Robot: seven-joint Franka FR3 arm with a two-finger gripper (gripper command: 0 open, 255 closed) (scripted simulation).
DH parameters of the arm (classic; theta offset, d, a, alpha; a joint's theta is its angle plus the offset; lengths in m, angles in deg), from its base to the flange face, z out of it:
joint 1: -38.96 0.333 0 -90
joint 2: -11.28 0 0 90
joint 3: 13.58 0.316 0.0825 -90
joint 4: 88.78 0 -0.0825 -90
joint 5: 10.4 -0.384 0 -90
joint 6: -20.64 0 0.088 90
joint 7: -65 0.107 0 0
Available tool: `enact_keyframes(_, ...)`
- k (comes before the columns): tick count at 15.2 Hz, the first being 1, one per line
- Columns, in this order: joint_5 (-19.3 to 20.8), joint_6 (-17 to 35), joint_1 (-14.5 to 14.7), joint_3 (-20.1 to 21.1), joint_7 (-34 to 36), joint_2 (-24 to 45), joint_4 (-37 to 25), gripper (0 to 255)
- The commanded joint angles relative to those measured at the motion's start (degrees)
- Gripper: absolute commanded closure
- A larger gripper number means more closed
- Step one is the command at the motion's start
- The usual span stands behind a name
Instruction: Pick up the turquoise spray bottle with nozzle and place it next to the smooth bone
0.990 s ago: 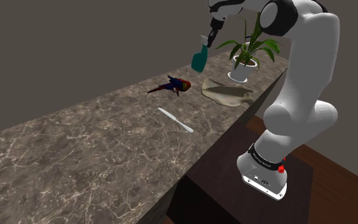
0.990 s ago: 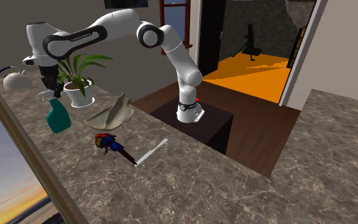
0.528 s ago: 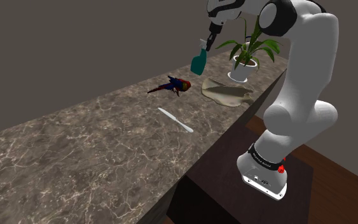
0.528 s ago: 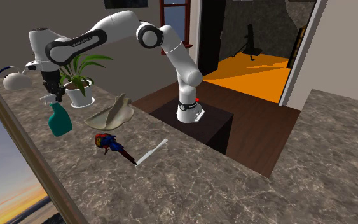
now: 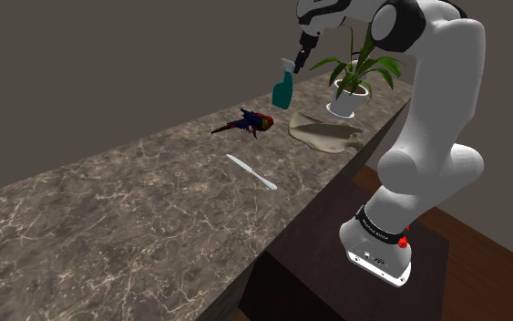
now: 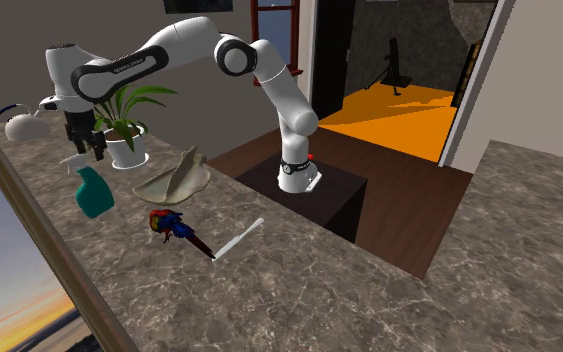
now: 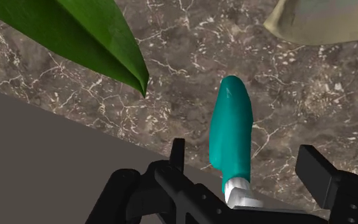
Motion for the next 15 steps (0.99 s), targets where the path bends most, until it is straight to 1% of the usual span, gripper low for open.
enact_keyframes(1, 0.0, 0.0, 0.0, 0.0, 0.0, 0.0, 0.0, 0)
enact_keyframes(3, 0.0, 0.0, 0.0, 0.0, 0.0, 0.0, 0.0, 0)
enact_keyframes(7, 0.13, -6.08, -0.01, -0.07, 0.1, -2.02, -4.06, 0)
enact_keyframes(15, 0.13, -6.08, -0.01, -0.07, 0.1, -2.02, -4.06, 0)
